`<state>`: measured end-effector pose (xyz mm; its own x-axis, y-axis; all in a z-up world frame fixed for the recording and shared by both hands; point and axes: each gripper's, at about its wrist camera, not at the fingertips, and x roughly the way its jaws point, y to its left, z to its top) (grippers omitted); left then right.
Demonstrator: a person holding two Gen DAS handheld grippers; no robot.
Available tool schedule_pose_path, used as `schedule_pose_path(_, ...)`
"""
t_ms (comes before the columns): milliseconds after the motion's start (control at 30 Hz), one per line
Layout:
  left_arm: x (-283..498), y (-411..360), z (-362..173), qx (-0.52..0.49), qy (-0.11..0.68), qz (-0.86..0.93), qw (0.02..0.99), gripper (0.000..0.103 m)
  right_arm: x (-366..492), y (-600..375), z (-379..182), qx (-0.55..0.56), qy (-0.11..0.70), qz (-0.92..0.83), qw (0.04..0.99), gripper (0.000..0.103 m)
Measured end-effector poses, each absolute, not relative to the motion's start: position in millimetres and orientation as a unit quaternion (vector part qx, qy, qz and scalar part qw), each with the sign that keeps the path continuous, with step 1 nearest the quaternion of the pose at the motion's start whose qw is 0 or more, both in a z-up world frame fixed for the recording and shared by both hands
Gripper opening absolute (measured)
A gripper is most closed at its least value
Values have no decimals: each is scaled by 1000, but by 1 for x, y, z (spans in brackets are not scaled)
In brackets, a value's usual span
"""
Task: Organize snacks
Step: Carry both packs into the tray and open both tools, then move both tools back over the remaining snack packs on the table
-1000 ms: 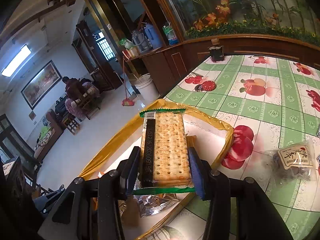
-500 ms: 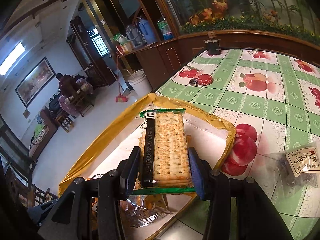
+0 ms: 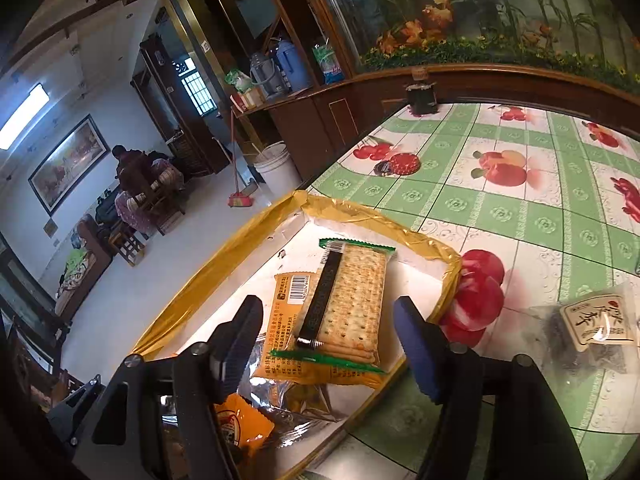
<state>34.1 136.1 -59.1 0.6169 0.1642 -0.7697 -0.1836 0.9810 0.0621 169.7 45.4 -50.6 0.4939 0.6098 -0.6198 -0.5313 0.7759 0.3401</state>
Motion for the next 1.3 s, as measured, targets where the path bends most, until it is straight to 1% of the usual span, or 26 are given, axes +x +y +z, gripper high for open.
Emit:
schedule_pose_path(33, 33, 137, -58, -11, 426, 100, 899, 84, 168, 41, -48, 56, 376, 328, 865, 77)
schedule_pose_path(100, 32, 138, -56, -11, 421, 110, 900, 85, 166, 32, -43, 62, 369, 323, 869, 79)
schedule_pose_path(367, 26, 138, -44, -17, 403, 117, 908, 85, 153, 3, -31, 65, 357, 307, 880, 80)
schedule_pose_path(433, 25, 135, -41, -17, 399, 117, 909, 85, 149, -4, -30, 60, 356, 302, 882, 84)
schedule_pose_path(767, 28, 109, -28, -20, 388, 84, 918, 87, 128, -65, -33, 52, 358, 257, 896, 86)
schedule_pose_path(1033, 47, 65, -25, -14, 390, 36, 920, 87, 123, -152, -44, 74, 367, 178, 910, 87)
schedule_pose_path(1300, 84, 5, -29, 35, 390, -28, 920, 87, 134, -212, -56, 85, 385, 122, 911, 88)
